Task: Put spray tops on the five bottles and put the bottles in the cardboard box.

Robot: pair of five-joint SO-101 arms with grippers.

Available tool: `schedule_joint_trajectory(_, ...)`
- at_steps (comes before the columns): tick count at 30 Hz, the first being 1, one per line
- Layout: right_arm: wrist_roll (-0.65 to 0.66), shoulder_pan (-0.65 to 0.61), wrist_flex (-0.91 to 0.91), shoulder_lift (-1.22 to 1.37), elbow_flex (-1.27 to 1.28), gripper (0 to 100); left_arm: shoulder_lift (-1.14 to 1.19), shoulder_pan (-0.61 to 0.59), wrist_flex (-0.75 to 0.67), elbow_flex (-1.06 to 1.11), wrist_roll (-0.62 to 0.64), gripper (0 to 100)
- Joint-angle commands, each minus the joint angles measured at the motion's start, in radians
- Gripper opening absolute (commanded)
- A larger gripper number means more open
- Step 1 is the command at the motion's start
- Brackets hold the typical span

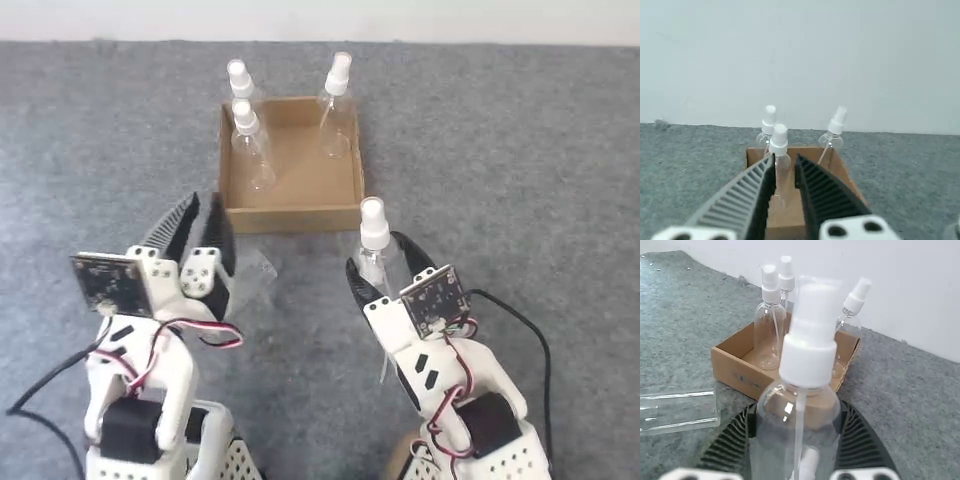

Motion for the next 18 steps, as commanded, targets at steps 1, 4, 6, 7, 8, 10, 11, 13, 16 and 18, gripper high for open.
schedule_joint_trajectory(1, -0.018, 0.005, -0.031, -0.021, -0.006, 0.7, -0.008, -0.071, -0.003, 0.024, 0.008, 1)
schedule_joint_trajectory(4, -0.018, 0.005, -0.031, -0.021, -0.006, 0.7, -0.008, -0.141, -0.005, 0.042, 0.014, 1)
schedule_joint_trajectory(6, -0.017, 0.004, -0.031, -0.021, -0.008, 0.7, -0.008, -0.161, -0.005, 0.054, 0.014, 1)
schedule_joint_trajectory(7, -0.017, 0.004, -0.031, -0.021, -0.011, 0.7, -0.008, -0.164, -0.005, 0.061, 0.014, 1)
schedule_joint_trajectory(8, -0.015, 0.004, -0.031, -0.021, -0.012, 0.7, -0.008, -0.166, -0.012, 0.068, 0.014, 1)
schedule_joint_trajectory(10, -0.012, 0.004, -0.051, -0.021, -0.011, 0.7, -0.008, -0.167, -0.051, 0.09, 0.014, 1)
schedule_joint_trajectory(11, -0.011, 0.008, -0.07, -0.019, -0.006, 0.7, -0.008, -0.169, -0.074, 0.101, 0.014, 1)
schedule_joint_trajectory(13, -0.009, 0.012, -0.09, -0.019, -0.005, 0.7, -0.008, -0.172, -0.11, 0.124, 0.014, 1)
schedule_joint_trajectory(16, 0.041, 0.01, -0.102, -0.019, -0.008, 0.7, -0.008, -0.172, -0.126, 0.137, 0.011, 1)
schedule_joint_trajectory(18, 0.068, 0.012, -0.139, -0.019, -0.006, 0.7, -0.008, -0.172, -0.126, 0.139, 0.011, 1)
